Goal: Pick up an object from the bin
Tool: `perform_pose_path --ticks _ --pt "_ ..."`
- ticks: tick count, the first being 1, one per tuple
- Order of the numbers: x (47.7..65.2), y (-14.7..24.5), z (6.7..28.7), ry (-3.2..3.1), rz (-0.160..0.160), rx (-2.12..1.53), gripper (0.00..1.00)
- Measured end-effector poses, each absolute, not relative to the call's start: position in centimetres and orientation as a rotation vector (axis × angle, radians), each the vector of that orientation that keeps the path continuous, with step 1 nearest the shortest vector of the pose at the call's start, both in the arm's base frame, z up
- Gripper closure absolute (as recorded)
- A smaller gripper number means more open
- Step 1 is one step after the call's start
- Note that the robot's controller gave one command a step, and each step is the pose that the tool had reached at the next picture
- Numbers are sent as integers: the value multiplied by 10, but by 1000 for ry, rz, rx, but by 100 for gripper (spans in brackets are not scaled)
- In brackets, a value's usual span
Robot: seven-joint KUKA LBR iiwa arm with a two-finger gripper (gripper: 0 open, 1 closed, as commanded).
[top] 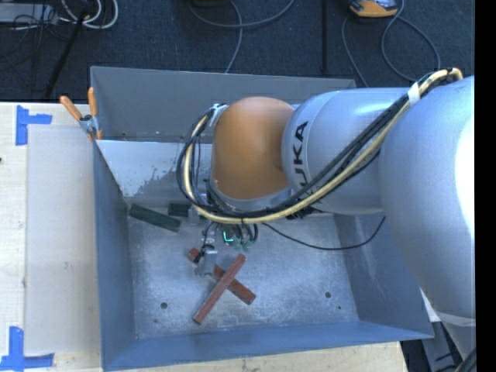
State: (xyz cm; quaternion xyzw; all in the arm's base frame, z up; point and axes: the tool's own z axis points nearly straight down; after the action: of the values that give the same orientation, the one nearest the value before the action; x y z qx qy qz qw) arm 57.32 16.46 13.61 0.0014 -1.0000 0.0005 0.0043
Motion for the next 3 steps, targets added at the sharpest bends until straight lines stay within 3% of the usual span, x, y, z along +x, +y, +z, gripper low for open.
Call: perform_pose_path --ticks 1,2,3 --pt "582 88 69 -3137 0 65 0" --pt "543 127 72 -3131 -1 279 0" --pt "523 77 70 -2937 0 1110 0"
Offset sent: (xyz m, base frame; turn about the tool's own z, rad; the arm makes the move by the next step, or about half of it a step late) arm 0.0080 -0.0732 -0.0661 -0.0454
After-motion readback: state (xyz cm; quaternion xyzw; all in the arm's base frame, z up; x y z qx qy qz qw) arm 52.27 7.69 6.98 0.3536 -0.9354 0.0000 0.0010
